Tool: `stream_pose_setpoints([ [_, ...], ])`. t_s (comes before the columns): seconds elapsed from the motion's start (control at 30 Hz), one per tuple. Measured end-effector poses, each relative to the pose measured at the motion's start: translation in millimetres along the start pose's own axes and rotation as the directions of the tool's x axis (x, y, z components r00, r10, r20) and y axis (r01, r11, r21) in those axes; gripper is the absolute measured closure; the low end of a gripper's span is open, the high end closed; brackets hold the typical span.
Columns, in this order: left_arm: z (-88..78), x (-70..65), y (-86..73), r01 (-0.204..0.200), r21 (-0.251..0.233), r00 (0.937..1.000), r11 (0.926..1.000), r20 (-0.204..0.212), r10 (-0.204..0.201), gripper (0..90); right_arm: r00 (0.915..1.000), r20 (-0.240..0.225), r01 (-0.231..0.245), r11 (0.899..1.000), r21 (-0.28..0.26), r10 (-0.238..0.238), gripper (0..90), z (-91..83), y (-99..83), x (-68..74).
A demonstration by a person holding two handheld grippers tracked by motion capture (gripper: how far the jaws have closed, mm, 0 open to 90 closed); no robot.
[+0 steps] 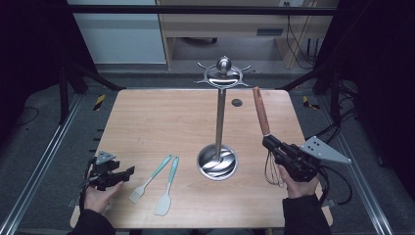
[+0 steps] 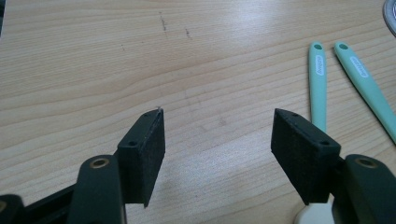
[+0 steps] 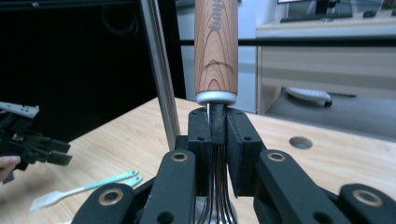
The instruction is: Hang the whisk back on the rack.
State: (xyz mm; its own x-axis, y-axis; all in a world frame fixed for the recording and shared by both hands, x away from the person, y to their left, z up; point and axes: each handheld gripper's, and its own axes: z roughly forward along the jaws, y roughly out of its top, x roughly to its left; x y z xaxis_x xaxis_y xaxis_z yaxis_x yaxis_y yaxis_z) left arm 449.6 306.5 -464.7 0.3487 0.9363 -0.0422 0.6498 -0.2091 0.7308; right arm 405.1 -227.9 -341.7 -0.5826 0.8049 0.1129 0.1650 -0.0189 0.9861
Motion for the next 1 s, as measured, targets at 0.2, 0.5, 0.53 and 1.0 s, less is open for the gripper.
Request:
stream_pose_setpoints([
  [0.2,1.9,-0.7,0.0,-0.002,0.006,1.0000,1.0000,-0.008,0.002,34.9,0.9997,-0.016,0.015,0.999,-0.037,-0.016,81.1,-3.2,11.1,-0.2],
  [0.5,1.5,-0.3,-0.2,0.000,0.005,1.0000,1.0000,-0.009,0.000,34.9,0.9989,-0.037,0.027,0.997,-0.077,-0.029,81.1,-0.2,22.5,2.4],
  [0.53,1.5,-0.2,-0.2,-0.001,0.005,1.0000,1.0000,-0.009,0.001,34.9,0.9986,-0.041,0.030,0.996,-0.078,-0.033,81.1,0.2,23.4,3.1],
  [1.0,1.7,-0.5,-0.1,0.000,0.004,1.0000,1.0000,-0.008,0.000,34.9,0.9958,-0.068,0.053,0.991,-0.121,-0.061,81.1,-9.3,31.4,10.0],
])
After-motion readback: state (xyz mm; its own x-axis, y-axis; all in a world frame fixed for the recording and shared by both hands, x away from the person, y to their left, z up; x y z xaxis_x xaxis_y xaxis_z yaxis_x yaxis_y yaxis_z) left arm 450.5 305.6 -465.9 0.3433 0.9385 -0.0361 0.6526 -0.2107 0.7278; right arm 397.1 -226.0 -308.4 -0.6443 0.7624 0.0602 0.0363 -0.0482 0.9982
